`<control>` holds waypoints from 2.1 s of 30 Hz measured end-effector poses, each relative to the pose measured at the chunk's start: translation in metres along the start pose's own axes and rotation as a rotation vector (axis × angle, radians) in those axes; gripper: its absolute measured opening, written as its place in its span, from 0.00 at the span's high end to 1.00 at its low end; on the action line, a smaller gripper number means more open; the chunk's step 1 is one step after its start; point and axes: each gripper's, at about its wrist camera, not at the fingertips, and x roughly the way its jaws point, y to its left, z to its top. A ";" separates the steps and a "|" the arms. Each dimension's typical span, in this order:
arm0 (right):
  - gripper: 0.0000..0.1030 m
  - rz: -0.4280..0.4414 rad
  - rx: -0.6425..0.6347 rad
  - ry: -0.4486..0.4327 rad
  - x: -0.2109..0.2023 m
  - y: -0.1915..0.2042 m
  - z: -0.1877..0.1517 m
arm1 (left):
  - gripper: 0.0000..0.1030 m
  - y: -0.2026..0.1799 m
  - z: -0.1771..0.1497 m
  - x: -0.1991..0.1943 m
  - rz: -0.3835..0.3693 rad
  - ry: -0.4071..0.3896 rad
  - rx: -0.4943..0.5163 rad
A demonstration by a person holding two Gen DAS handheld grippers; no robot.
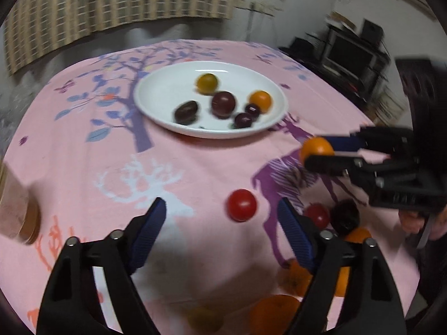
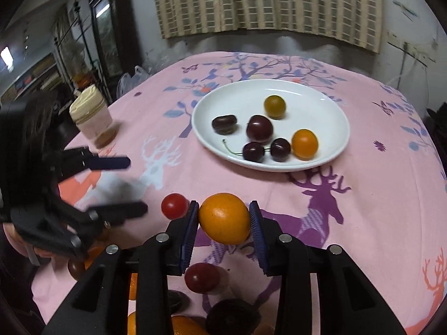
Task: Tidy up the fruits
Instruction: 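Grasp an orange tomato with the right tool while the left grasps a red tomato, both releasing on the plate, then drop a passion fruit on the plate with the right tool while the left drops a dark plum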
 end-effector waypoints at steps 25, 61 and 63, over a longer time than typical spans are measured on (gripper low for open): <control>0.64 0.036 0.079 -0.017 -0.006 -0.019 -0.001 | 0.71 -0.008 0.015 0.052 -0.054 0.170 0.036; 0.30 0.003 0.194 -0.122 -0.047 -0.018 -0.062 | 0.04 0.028 -0.036 -0.055 0.184 -0.132 -0.215; 0.32 0.028 0.246 -0.085 -0.042 -0.026 -0.068 | 0.04 0.026 -0.041 -0.055 0.201 -0.128 -0.204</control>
